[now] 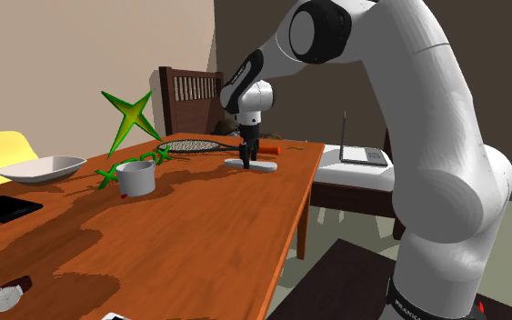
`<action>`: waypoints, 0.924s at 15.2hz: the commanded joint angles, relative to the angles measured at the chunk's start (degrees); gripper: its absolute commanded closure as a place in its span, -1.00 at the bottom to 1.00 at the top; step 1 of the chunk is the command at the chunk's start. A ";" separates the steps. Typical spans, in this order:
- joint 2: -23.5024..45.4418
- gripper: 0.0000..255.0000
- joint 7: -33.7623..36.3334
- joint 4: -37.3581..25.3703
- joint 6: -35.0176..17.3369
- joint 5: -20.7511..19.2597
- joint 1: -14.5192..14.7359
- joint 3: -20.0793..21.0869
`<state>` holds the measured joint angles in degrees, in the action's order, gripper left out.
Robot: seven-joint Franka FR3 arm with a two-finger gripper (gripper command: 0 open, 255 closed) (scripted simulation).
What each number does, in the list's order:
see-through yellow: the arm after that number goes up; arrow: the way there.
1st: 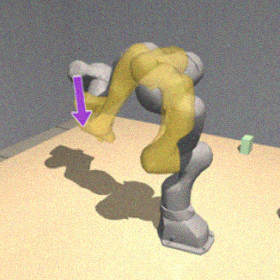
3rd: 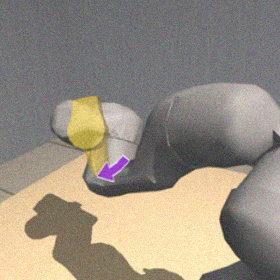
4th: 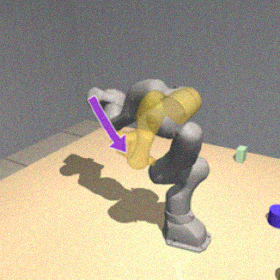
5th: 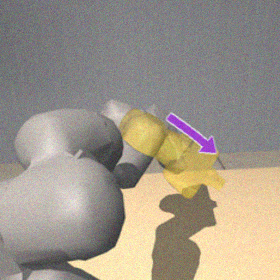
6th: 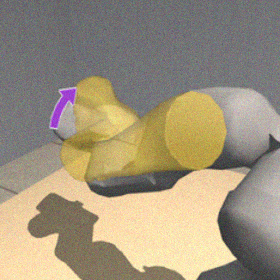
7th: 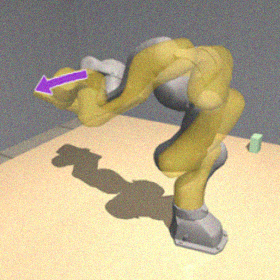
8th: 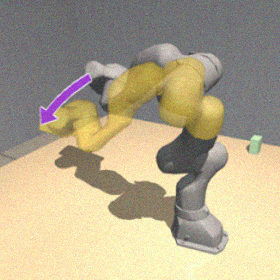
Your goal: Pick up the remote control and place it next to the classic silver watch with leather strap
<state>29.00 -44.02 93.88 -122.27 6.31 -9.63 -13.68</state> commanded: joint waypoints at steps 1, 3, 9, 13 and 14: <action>-0.01 1.00 0.00 -0.01 -0.01 0.00 0.00 0.00; -0.37 1.00 0.05 -0.25 0.59 -0.10 0.03 -0.06; -2.23 1.00 0.33 -2.19 4.34 -0.63 0.17 -0.35; -3.27 1.00 0.48 -3.77 6.93 -0.93 0.22 -0.51; -3.50 1.00 0.52 -4.20 7.59 -1.00 0.23 -0.54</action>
<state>25.81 -43.55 89.98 -115.29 5.39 -9.43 -14.19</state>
